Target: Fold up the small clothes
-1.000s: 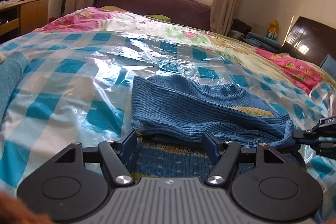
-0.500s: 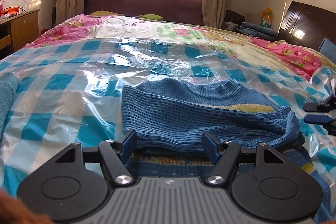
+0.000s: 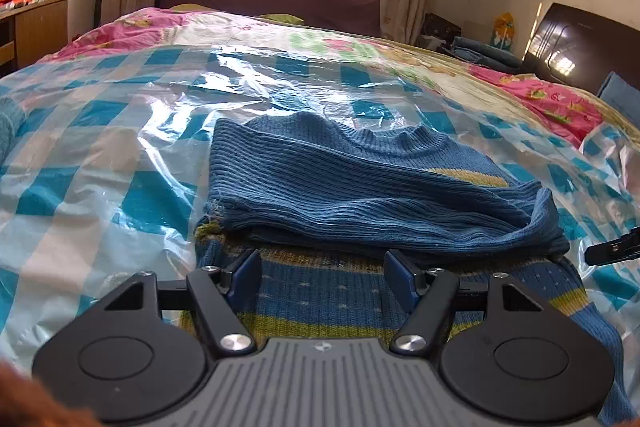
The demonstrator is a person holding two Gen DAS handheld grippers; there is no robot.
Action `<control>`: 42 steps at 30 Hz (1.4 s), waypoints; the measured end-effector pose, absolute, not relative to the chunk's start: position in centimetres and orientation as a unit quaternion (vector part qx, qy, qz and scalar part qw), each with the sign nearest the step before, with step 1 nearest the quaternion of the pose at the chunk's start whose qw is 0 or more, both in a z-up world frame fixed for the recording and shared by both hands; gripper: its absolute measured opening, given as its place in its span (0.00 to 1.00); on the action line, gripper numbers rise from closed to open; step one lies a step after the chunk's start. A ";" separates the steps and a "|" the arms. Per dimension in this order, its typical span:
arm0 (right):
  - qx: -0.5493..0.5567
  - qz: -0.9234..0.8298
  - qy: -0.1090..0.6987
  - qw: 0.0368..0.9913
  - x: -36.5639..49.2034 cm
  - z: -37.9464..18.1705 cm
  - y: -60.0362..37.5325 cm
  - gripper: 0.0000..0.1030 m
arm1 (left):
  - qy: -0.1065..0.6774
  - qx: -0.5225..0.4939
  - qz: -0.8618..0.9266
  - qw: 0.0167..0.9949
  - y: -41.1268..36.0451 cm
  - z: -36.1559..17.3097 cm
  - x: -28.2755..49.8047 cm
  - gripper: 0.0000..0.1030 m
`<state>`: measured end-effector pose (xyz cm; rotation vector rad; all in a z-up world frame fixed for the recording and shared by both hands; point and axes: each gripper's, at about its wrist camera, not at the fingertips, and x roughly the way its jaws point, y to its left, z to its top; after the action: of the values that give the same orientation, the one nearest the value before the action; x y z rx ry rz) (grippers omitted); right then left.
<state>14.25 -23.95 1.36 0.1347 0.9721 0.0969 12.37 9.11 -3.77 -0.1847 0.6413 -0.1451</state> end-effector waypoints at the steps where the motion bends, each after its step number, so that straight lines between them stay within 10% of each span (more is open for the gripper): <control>1: 0.066 0.047 0.457 0.886 14.2 2.0 -24.1 0.27 | 0.313 -0.096 -0.071 0.942 9.3 -3.8 12.4 0.69; 31: 0.043 0.090 0.471 0.877 18.8 0.9 -21.3 0.29 | 0.311 -0.109 -0.077 0.941 9.5 -4.3 12.4 0.69; 35: 0.084 0.097 0.466 0.875 19.1 1.3 -22.0 0.09 | 0.311 -0.115 -0.077 0.940 9.6 -4.4 12.5 0.69; 42: 0.193 0.094 0.411 0.886 19.6 3.4 -24.4 0.04 | 0.301 -0.121 -0.072 0.943 9.9 -4.1 12.5 0.69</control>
<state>19.60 -24.42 3.37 0.4010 0.8543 0.1952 12.49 9.93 -4.06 -0.2464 0.6143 -0.1458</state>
